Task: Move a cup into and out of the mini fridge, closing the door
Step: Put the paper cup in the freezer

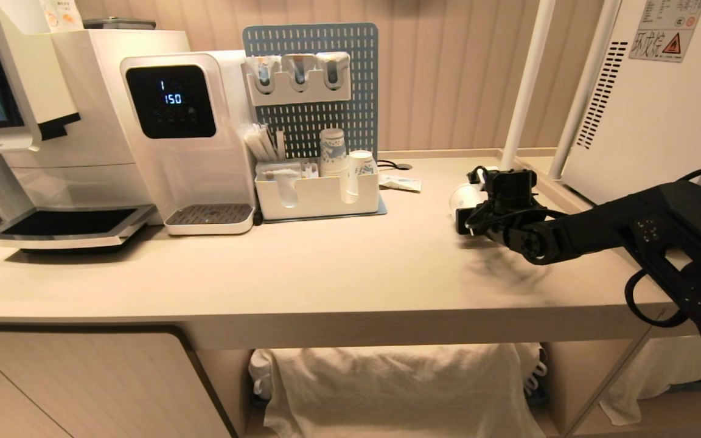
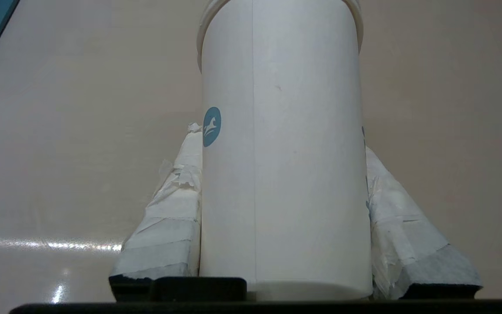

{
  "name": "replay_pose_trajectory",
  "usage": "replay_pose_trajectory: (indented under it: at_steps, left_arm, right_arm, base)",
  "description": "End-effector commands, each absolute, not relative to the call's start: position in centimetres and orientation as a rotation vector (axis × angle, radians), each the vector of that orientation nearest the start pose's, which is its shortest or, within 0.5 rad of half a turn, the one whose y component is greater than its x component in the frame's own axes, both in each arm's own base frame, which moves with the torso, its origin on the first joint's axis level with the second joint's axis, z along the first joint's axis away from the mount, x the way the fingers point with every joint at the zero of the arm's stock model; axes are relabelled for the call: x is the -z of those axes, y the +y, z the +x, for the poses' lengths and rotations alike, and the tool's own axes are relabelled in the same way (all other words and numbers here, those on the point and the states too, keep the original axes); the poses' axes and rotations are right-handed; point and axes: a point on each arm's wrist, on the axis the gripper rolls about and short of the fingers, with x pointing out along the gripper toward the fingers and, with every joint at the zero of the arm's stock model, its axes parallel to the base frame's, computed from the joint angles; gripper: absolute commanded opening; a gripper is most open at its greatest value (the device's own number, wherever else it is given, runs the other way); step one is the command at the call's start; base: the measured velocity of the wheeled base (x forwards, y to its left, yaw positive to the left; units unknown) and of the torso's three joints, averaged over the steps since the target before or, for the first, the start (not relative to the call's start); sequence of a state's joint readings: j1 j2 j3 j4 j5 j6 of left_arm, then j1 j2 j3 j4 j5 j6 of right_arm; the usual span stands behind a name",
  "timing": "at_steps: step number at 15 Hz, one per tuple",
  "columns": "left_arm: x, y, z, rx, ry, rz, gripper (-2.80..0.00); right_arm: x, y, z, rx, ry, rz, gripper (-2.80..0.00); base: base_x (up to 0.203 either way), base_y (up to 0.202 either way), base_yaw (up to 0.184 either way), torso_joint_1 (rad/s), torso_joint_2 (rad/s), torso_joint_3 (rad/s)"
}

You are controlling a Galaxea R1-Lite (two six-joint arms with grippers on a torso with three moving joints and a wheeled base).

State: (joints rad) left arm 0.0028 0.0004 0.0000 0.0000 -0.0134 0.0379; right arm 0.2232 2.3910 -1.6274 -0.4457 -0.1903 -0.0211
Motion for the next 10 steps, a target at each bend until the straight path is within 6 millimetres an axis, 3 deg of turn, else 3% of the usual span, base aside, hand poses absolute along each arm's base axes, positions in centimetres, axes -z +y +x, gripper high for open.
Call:
replay_pose_trajectory:
  at_steps: [1, 3, 6, 8, 10]
  left_arm:
    - [-7.5, 0.0, -2.3, 0.011, 0.0, 0.038, -2.8]
    - [-7.5, 0.0, -2.3, 0.011, 0.0, 0.038, -2.8]
    - [-7.5, 0.0, -2.3, 0.011, 0.0, 0.038, -2.8]
    - [-7.5, 0.0, -2.3, 0.011, 0.0, 0.038, -2.8]
    - [-7.5, 0.0, -2.3, 0.011, 0.0, 0.038, -2.8]
  right_arm:
    - [-11.9, 10.6, 47.9, -0.038, 0.287, -0.083, -2.8]
    - [-12.7, 10.7, 47.6, -0.041, 0.276, -0.082, -2.8]
    - [-16.6, 10.4, 45.7, -0.038, 0.234, -0.074, -2.8]
    - [-21.1, 9.7, 42.7, -0.035, 0.186, -0.067, -2.8]
    - [-26.4, 8.4, 37.7, -0.026, 0.153, -0.077, -2.8]
  base:
    - [0.0, 0.0, 0.0, 0.0, 0.0, 0.0]
    - [0.0, 0.0, 0.0, 0.0, 0.0, 0.0]
    - [0.0, 0.0, 0.0, 0.0, 0.0, 0.0]
    - [0.0, 0.0, 0.0, 0.0, 0.0, 0.0]
    - [0.0, 0.0, 0.0, 0.0, 0.0, 0.0]
